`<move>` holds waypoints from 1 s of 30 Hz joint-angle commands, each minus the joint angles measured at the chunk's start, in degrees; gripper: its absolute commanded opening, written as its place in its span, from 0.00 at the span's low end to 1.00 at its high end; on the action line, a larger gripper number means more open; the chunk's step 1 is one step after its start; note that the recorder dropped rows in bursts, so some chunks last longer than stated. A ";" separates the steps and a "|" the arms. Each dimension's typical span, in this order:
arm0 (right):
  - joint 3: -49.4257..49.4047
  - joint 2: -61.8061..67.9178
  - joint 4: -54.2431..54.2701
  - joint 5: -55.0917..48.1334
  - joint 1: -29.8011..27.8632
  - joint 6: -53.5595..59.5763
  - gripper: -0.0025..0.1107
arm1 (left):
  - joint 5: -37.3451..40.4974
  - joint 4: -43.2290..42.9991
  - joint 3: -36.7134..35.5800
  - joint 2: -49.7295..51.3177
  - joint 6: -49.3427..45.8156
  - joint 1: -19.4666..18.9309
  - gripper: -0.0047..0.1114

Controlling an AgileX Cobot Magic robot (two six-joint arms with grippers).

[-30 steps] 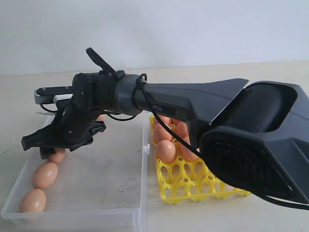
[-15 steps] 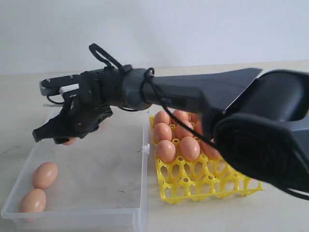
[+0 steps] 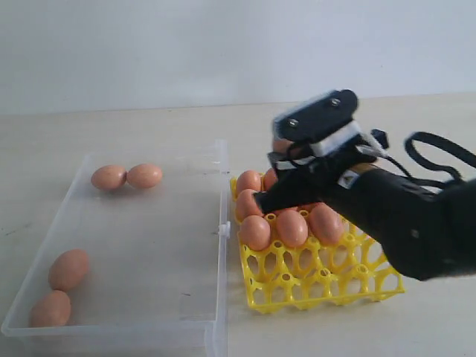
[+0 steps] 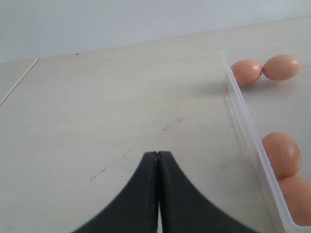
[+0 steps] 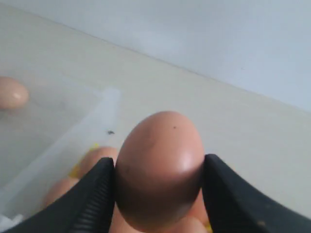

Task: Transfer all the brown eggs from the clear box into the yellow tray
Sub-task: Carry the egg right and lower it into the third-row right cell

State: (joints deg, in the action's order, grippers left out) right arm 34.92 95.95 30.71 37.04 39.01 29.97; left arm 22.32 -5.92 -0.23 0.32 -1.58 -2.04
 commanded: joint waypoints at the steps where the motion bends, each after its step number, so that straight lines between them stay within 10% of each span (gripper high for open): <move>1: -9.58 -4.14 3.42 5.45 -3.10 -2.21 0.02 | -0.52 0.14 0.23 -0.32 0.24 0.43 0.04; 19: -11.65 4.31 -1.37 3.31 -8.53 -14.98 0.04 | -0.52 0.14 0.23 -0.32 0.24 0.43 0.04; 27: -11.65 4.03 -1.37 -0.56 -8.53 -10.79 0.54 | -0.52 0.14 0.23 -0.32 0.24 0.43 0.04; 30: -11.65 1.84 -0.12 -1.69 -8.53 -5.17 0.58 | -0.52 0.14 0.23 -0.32 0.24 0.43 0.04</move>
State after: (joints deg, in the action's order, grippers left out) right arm 22.86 99.50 30.32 37.15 30.59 19.69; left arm 22.32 -5.92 -0.23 0.32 -1.58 -2.04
